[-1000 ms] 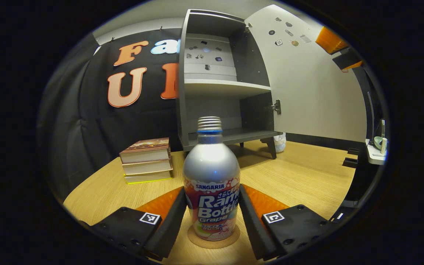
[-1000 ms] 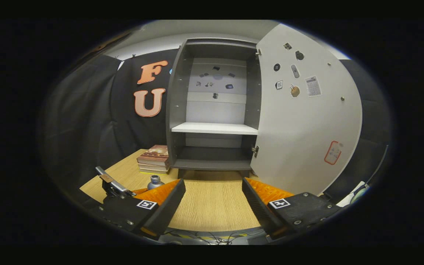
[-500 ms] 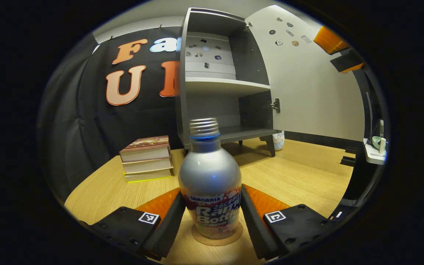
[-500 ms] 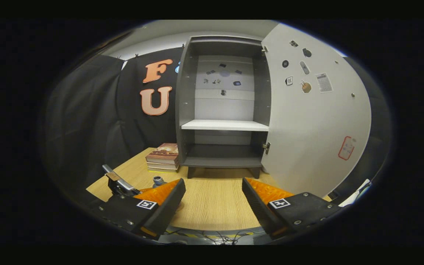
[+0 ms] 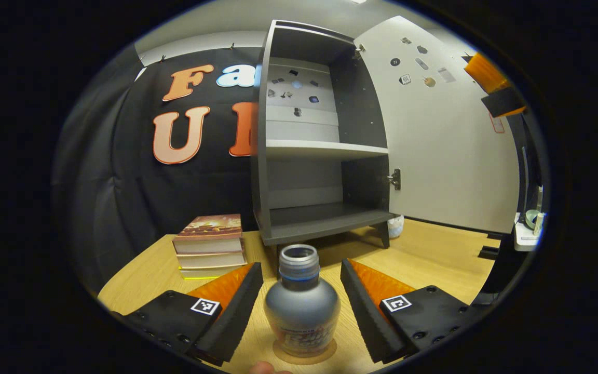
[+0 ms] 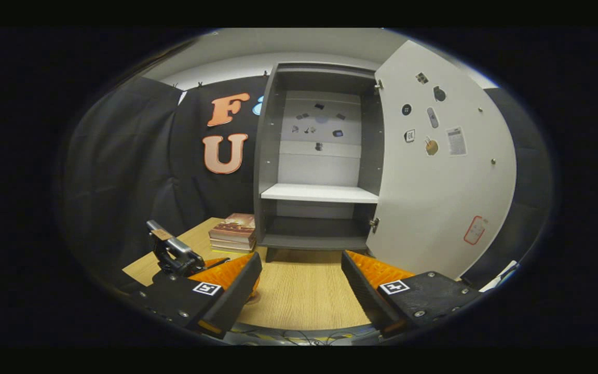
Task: Open the cabinet door with the right hand, grasp the bottle in the cabinet with the left hand and place it on the coaster, then close the cabinet door with the right hand.
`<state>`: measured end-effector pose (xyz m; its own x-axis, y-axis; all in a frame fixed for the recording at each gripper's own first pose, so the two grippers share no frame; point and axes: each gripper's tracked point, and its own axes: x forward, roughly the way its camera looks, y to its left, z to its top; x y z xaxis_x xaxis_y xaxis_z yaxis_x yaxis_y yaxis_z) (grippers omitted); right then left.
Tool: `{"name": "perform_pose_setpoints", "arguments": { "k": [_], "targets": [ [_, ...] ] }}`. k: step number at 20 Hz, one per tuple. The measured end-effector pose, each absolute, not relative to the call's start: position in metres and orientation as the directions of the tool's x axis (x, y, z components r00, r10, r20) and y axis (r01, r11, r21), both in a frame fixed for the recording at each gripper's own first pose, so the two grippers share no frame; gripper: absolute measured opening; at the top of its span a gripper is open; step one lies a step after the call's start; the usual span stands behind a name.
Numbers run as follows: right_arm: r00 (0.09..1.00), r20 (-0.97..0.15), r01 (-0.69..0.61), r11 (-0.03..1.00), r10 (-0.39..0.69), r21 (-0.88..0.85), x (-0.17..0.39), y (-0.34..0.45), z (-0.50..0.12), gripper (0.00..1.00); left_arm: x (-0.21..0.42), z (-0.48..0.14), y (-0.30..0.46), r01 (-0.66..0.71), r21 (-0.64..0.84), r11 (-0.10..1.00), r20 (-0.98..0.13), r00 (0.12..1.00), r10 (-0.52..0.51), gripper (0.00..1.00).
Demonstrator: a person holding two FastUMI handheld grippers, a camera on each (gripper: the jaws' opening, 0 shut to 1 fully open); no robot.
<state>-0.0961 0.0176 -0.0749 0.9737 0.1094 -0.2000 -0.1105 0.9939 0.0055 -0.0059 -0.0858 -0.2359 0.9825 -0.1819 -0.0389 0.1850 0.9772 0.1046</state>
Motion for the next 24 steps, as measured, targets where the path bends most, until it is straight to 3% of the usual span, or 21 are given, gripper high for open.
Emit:
{"name": "perform_pose_setpoints", "arguments": {
  "k": [7, 16, 24],
  "targets": [
    [0.988, -0.125, -0.092, 0.996, 0.091, 0.004, -0.1, -0.016, -0.043, 0.95, -0.013, -0.153, -0.1, 0.164, 0.082, 0.983, 0.018, 0.986, -0.166, 0.98],
    [0.998, -0.037, -0.049, 0.999, 0.049, 0.006, -0.111, -0.088, -0.004, 0.95, -0.054, -0.072, -0.12, 0.089, 0.075, 0.993, -0.005, 0.996, -0.089, 0.98],
    [0.998, -0.014, 0.069, 0.998, -0.069, 0.009, -0.145, -0.182, 0.021, 0.95, -0.068, -0.015, -0.12, 0.016, 0.038, 0.999, 0.022, 1.0, -0.017, 0.97]
  ]
}}
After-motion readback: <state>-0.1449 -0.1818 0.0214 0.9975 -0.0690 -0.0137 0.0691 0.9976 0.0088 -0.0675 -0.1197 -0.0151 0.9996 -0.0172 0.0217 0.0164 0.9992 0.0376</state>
